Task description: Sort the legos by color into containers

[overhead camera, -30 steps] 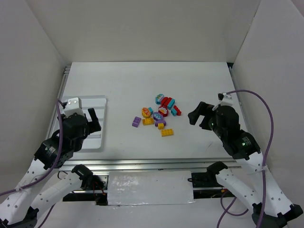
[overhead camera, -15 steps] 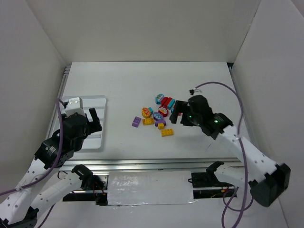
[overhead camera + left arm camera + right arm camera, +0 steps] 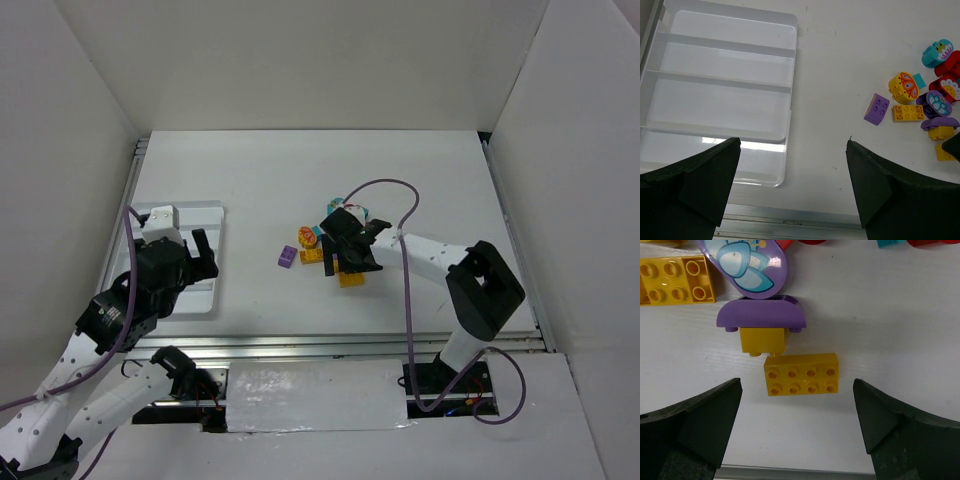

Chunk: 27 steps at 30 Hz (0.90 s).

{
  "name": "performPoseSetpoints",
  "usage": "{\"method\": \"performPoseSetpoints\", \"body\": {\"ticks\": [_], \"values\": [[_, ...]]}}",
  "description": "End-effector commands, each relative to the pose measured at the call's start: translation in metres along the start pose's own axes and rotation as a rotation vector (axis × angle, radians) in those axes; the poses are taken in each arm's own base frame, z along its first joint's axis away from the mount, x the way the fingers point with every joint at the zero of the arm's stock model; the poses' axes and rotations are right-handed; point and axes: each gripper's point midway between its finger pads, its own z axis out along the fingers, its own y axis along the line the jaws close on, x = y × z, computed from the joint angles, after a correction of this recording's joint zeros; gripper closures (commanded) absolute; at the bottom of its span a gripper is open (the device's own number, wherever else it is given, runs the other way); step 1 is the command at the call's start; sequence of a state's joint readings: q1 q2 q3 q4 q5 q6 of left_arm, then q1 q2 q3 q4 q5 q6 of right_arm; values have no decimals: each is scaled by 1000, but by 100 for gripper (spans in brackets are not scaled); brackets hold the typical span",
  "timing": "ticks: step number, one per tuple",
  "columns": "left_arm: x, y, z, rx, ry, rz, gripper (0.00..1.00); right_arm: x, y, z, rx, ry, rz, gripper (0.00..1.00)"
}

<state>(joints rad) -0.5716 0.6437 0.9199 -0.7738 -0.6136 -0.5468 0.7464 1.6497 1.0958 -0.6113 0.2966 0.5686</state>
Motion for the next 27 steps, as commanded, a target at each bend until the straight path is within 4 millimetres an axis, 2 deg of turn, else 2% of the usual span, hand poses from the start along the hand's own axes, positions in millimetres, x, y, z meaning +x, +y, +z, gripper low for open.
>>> {"method": "performPoseSetpoints", "body": {"ticks": [1, 10, 15, 17, 18, 19, 21, 22, 23, 25, 26, 27], "values": [[-9, -7, 2, 31, -36, -4, 1, -15, 7, 5, 6, -58, 18, 1], [-5, -11, 6, 40, -17, 14, 0, 11, 6, 37, 26, 32, -17, 9], [-5, -13, 7, 44, -15, 18, 0, 14, 11, 37, -13, 36, -13, 30], [-5, -13, 8, 43, -11, 20, 1, 15, 15, 34, -32, 35, -15, 42], [-4, -13, 8, 42, -9, 21, 0, 13, 15, 31, -45, 27, -11, 49], [-5, -13, 8, 40, -10, 22, 1, 13, 17, 28, -55, 26, -19, 65], [-5, -13, 9, 42, -8, 21, 0, 11, 21, 19, -94, 18, -36, 74], [-4, -13, 9, 39, -7, 23, 0, 10, 25, 14, -118, 10, -51, 88], [-5, -14, 9, 41, -7, 22, 0, 7, 30, 8, -146, -7, -69, 96], [-7, -14, 8, 39, 0, 8, 0, 1, 52, -17, -251, -81, -161, 100], [-5, -21, 7, 73, 18, 0, 1, -5, 61, -35, -302, -136, -198, 100], [-9, -28, 4, 105, 19, -15, 0, 4, 73, -47, -344, -167, -298, 100]]}}
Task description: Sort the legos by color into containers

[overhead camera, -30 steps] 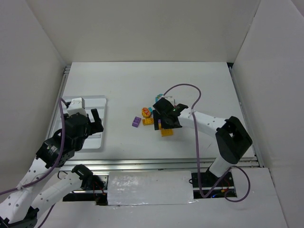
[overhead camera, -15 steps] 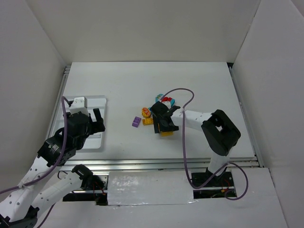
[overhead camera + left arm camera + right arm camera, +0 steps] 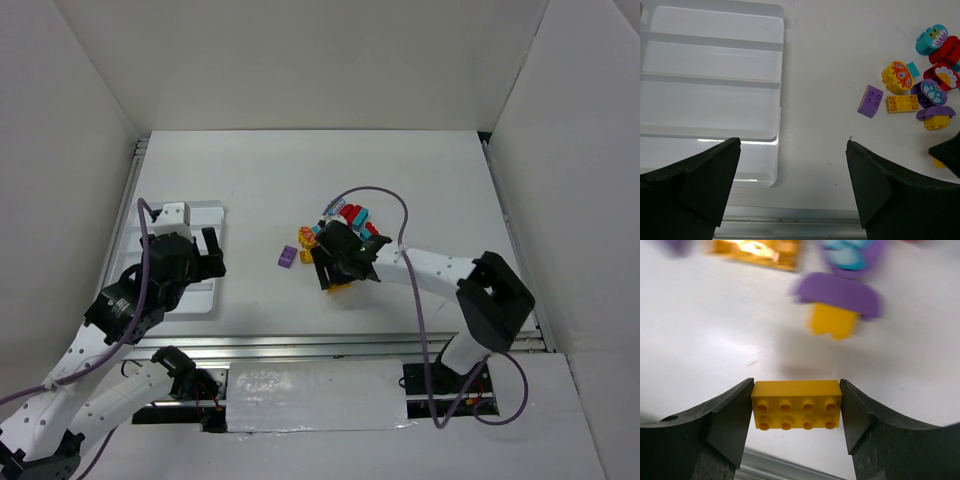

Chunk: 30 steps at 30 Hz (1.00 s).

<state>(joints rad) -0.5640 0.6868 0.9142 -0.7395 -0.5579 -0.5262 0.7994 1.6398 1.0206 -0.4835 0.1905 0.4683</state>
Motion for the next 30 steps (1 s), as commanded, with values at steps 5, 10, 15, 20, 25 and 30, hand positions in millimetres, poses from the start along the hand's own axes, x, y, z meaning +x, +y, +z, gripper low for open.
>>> {"method": "performPoseSetpoints", "body": {"ticks": [5, 10, 15, 20, 25, 30], "values": [[-29, -78, -19, 366, 20, -174, 1, -25, 103, -98, -345, -409, -424, 100], [-13, -132, -20, 563, 210, -230, 2, -26, 130, -138, -423, -604, -483, 100], [13, -163, -22, 710, 352, -265, 5, -28, 134, -171, -482, -750, -478, 100], [40, -188, -39, 882, 493, -280, 7, -31, 133, -185, -500, -805, -482, 100], [52, -204, -53, 997, 552, -277, 12, -36, 132, -191, -499, -822, -481, 100], [65, -204, -50, 986, 594, -257, 23, -43, 131, -197, -479, -845, -498, 100]]}}
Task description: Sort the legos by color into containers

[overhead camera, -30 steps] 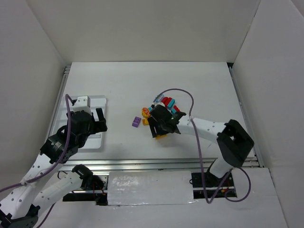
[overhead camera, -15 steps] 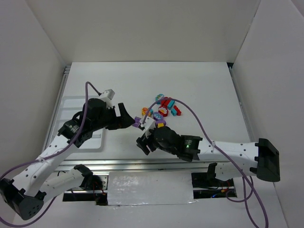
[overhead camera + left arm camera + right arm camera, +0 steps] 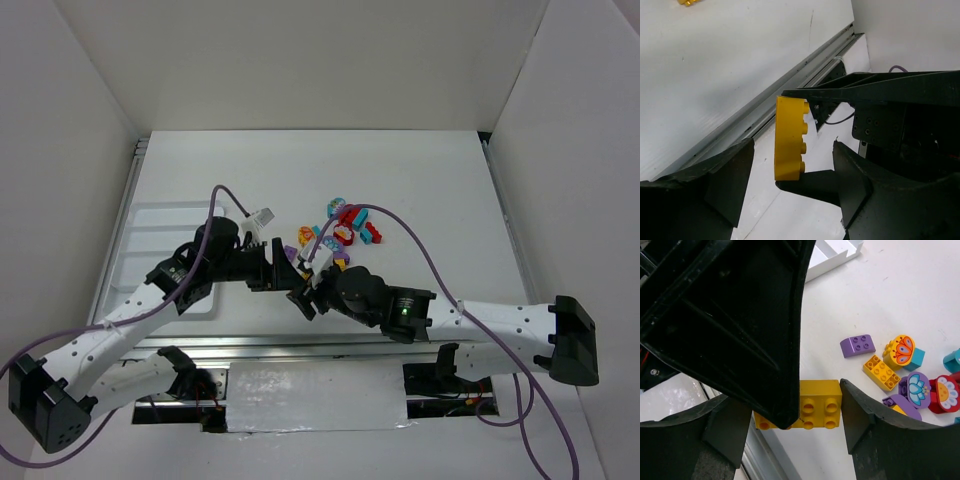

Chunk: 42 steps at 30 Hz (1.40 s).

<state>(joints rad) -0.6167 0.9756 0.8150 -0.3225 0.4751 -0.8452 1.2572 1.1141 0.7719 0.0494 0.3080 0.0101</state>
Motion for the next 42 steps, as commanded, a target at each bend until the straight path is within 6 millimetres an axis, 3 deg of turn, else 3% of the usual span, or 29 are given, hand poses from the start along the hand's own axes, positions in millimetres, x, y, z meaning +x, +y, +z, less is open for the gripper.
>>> {"method": "performPoseSetpoints", "body": {"ticks": [1, 4, 7, 11, 12, 14, 17, 18, 20, 26, 30, 31, 33, 34, 38, 39, 41, 42], "values": [[0, -15, 4, 80, 21, 22, 24, -34, -4, -5, 18, -100, -1, 100], [2, -18, 8, 102, 40, 29, 37, -41, 0, -4, -6, -114, -7, 100], [3, -20, 12, 107, 53, 35, 60, -45, 7, -3, -30, -124, -11, 100], [5, -14, 18, 80, 76, 45, 70, -49, 12, 0, -48, -131, -23, 100], [5, -11, 19, 65, 74, 46, 82, -48, 12, 1, -48, -125, -26, 100], [2, -9, 19, 47, 71, 63, 96, -50, 14, 1, -54, -128, -26, 100], [-9, -3, 15, -20, 17, 89, 100, -47, 15, 1, -61, -138, -21, 94], [-16, 3, 14, -62, -22, 92, 100, -41, 14, 1, -55, -134, -14, 55], [-25, 7, 8, -109, -72, 101, 100, -44, 10, -2, -41, -173, 9, 1], [-58, 53, -20, -434, -247, 48, 100, -28, -7, -4, 1, -144, 84, 0], [-97, 78, -61, -649, -447, -11, 100, -20, -21, -8, 35, -134, 138, 0], [-106, 96, -74, -730, -487, -69, 100, -18, -26, -9, 48, -137, 151, 0], [-128, 112, -97, -825, -578, -126, 100, -23, -36, -16, 64, -170, 197, 0], [-139, 129, -109, -888, -624, -193, 100, -26, -35, -18, 47, -181, 207, 0], [-168, 165, -142, -1051, -819, -375, 100, -40, -35, -22, 37, -198, 219, 0], [-173, 179, -142, -1084, -850, -445, 100, -40, -35, -21, 38, -194, 219, 0], [-185, 189, -148, -1113, -916, -505, 100, -43, -34, -23, 36, -183, 224, 1], [-189, 206, -148, -1137, -932, -563, 100, -43, -33, -24, 31, -180, 228, 0]]}}
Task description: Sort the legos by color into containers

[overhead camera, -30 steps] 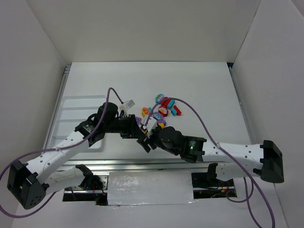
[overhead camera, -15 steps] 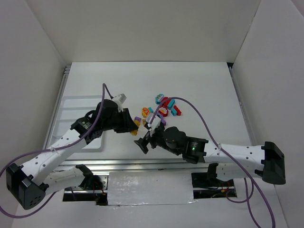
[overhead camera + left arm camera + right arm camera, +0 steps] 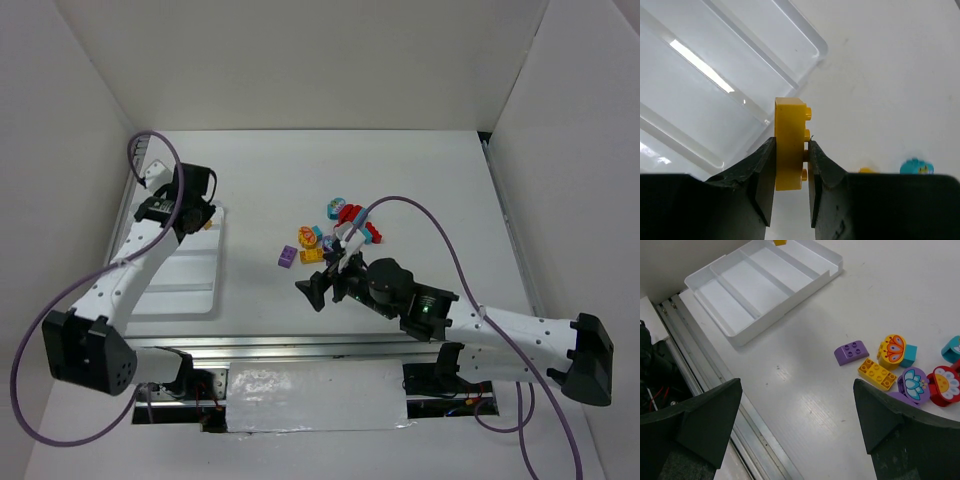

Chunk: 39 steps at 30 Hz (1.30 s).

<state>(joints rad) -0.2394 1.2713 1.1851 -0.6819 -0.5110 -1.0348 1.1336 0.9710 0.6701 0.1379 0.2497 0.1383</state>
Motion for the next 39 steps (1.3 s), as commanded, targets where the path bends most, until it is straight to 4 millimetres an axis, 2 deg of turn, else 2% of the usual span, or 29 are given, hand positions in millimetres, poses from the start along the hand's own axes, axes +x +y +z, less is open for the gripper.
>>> {"method": "performPoseSetpoints", "body": {"ticks": [1, 2, 4, 5, 6, 8, 13, 14, 16, 19, 22, 23, 24, 25, 27, 28, 29, 31, 33, 34, 35, 36, 37, 38, 39], "values": [[-29, 11, 29, -131, -106, -184, 100, -29, 10, -5, -39, -52, 51, 0], [-35, 9, 47, -144, -115, -226, 100, -30, 13, -7, -52, -53, 54, 0], [-44, 5, 62, -154, -127, -264, 100, -31, 19, -12, -90, -51, 65, 0], [-42, 5, 80, -180, -120, -260, 100, -28, 20, -13, -95, -46, 68, 0], [-52, 5, 86, -194, -145, -274, 100, -31, 22, -17, -110, -58, 72, 0], [-50, 15, 108, -264, -139, -275, 100, -24, 23, -21, -127, -54, 73, 0], [-53, 26, 144, -285, -155, -293, 98, -24, 20, -28, -124, -57, 44, 0], [-52, 25, 153, -280, -163, -297, 95, -23, 18, -28, -113, -53, 40, 1], [-49, 37, 167, -306, -140, -313, 93, -21, 16, -28, -105, -41, 26, 0], [-49, 43, 179, -304, -135, -334, 86, -19, 12, -28, -84, -28, 15, 0], [-45, 44, 188, -301, -131, -336, 67, -18, 11, -27, -75, -27, 15, 1], [-48, 43, 190, -301, -134, -342, 52, -17, 11, -26, -73, -26, 19, 0], [-46, 45, 191, -315, -128, -336, 45, -17, 11, -25, -71, -24, 20, 0], [-42, 49, 195, -332, -118, -338, 30, -14, 11, -24, -69, -13, 18, 0], [-41, 51, 195, -342, -108, -334, 22, -13, 9, -22, -56, -2, 24, 0], [-42, 52, 193, -348, -112, -341, 14, -11, 8, -20, -47, 4, 26, 0], [-42, 54, 192, -350, -112, -345, 11, -11, 8, -20, -46, 5, 33, 0], [-48, 52, 182, -331, -128, -356, 4, -9, 3, -16, -17, 14, 49, 0], [-61, 41, 163, -273, -135, -356, 1, -5, -6, -9, 32, 36, 101, 0], [-66, 35, 155, -242, -133, -346, 0, -10, -28, -2, 99, 33, 142, 0], [-75, 20, 136, -179, -143, -311, 1, -6, -45, 3, 155, 56, 189, 0], [-78, 8, 124, -133, -131, -286, 0, 24, -62, 13, 235, 170, 296, 0], [-79, -2, 111, -98, -128, -258, 0, 19, -82, 20, 303, 182, 372, 0], [-79, -22, 85, -21, -133, -200, 1, 28, -119, 22, 413, 211, 443, 0], [-73, -28, 72, 6, -116, -162, 1, 60, -132, 26, 494, 322, 498, 0]]}}
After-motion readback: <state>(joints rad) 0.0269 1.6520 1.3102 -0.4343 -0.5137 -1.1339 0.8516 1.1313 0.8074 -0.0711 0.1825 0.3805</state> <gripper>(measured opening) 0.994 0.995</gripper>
